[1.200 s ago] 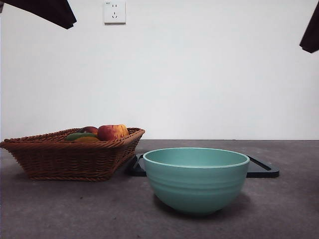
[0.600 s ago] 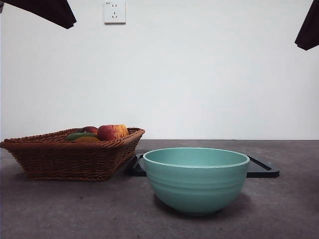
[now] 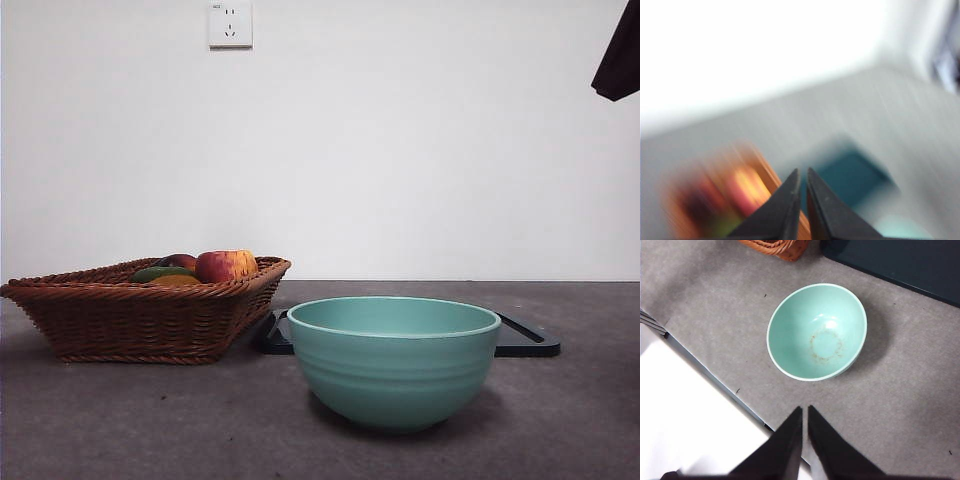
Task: Pick up the wifruite, put it on the bowl, pick up the plate, put it on desk
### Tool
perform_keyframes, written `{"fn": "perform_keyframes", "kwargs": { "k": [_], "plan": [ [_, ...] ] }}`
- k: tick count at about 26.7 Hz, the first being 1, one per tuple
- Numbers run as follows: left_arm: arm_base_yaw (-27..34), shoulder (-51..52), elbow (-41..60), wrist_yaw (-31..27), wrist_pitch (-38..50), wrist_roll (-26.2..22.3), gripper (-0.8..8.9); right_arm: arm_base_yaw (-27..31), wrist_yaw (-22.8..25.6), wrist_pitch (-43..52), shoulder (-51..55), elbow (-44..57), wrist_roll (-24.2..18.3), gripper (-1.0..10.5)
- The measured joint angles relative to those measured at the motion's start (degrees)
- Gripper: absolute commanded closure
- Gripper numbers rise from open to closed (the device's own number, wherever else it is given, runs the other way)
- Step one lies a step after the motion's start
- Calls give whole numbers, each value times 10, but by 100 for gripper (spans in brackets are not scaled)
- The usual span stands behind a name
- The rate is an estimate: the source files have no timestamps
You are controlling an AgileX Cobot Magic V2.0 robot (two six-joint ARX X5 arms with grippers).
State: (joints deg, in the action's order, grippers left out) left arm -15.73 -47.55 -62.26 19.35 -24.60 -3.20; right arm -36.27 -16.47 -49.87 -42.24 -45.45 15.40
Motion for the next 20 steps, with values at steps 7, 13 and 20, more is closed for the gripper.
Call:
{"fn": "perform_keyframes", "kwargs": {
  "k": [7, 13, 20],
  "plan": [
    [138, 166, 137, -61, 169, -25, 794, 0, 0, 0, 0, 0, 0, 938],
    [169, 273, 276, -143, 198, -30, 794, 0, 0, 0, 0, 0, 0, 938],
    [190, 371, 410, -160, 196, -29, 794, 0, 0, 0, 0, 0, 0, 938]
  ]
}}
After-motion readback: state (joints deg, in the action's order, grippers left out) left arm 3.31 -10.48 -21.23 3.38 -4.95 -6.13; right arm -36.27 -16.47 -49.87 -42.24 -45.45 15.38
